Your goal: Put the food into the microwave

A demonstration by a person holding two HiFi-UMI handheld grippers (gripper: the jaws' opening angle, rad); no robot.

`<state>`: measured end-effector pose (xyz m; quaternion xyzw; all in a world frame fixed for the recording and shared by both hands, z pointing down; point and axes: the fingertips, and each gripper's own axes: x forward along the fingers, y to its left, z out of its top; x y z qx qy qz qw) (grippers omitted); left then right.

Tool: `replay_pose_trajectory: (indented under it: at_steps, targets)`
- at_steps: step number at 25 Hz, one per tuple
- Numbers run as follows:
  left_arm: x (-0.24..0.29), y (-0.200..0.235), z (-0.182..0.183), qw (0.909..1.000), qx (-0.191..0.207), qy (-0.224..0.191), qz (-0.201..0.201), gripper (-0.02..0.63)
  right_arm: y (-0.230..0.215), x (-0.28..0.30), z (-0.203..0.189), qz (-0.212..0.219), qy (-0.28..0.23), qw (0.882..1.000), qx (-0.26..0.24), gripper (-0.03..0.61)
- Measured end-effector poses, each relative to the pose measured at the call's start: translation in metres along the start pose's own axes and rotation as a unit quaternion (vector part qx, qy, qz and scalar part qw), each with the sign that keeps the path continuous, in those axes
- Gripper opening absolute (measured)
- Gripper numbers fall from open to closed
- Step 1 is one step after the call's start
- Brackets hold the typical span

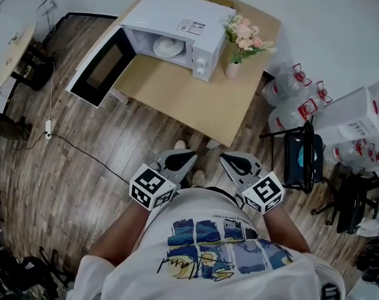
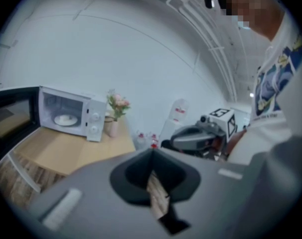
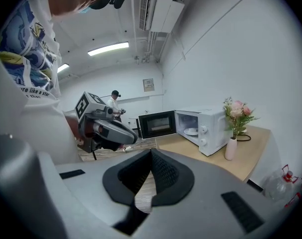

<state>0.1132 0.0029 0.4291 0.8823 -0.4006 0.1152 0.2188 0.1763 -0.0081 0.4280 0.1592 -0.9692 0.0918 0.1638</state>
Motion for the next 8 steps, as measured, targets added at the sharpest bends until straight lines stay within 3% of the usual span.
replay_pose_trajectory:
  at_steps: [8]
  targets:
    - [-0.021,0.023,-0.007,0.9995,-0.021,-0.001,0.025,0.008,0.007,0.031,0.003,0.027,0.007,1.000,-0.004,0.006]
